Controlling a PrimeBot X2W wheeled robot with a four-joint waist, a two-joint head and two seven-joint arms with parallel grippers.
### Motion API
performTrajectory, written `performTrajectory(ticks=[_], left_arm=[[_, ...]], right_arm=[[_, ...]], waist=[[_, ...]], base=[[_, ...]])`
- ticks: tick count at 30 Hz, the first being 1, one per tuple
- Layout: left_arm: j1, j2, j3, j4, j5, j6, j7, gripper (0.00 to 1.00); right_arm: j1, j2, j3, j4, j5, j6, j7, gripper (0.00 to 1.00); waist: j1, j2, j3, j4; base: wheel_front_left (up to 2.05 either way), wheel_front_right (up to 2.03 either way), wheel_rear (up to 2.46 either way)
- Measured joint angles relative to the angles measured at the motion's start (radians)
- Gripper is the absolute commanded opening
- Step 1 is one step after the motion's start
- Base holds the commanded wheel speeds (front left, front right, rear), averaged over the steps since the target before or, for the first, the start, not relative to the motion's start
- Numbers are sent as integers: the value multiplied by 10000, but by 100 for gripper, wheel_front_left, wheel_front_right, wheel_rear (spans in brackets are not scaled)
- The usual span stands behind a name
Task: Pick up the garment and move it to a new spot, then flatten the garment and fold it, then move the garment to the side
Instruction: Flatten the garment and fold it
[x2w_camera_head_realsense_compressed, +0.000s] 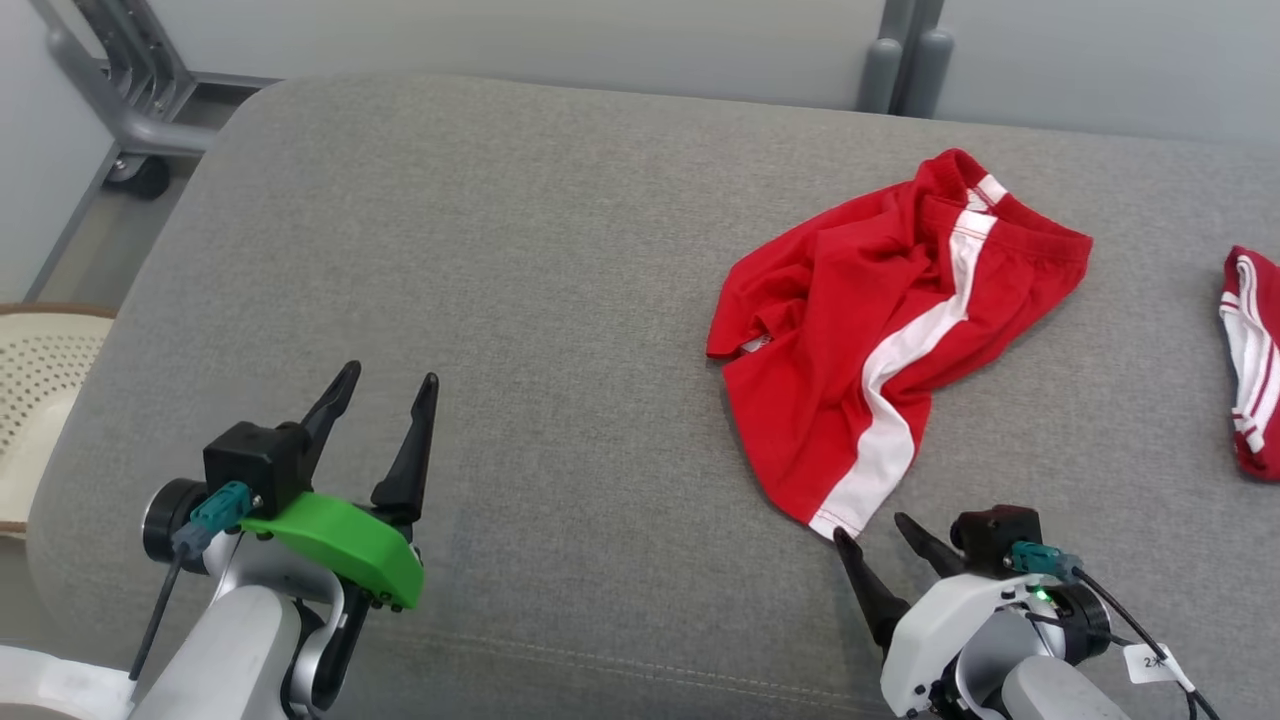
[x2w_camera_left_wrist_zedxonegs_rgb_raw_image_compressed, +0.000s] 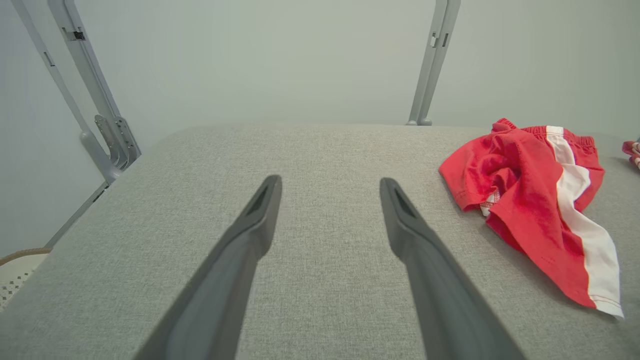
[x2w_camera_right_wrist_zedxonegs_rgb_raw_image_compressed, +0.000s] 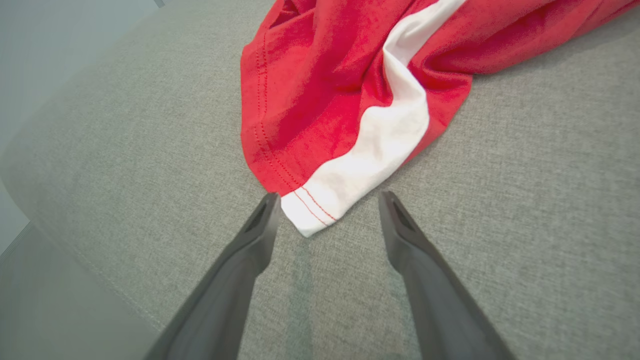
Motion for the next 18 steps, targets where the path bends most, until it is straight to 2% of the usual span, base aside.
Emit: performTrajectory(ticks=[8, 18], left_arm=[[127, 113, 174, -430, 0, 82, -201, 100], [213, 322, 493, -855, -2, 132, -305, 100]], right_arm=[[-291, 265, 65, 362, 261, 90, 698, 100], [-694, 324, 36, 418, 322, 75, 865, 100]], waist=[[0, 0, 414, 429], [0, 0, 857, 390]], base=[[0, 0, 0], [0, 0, 0]])
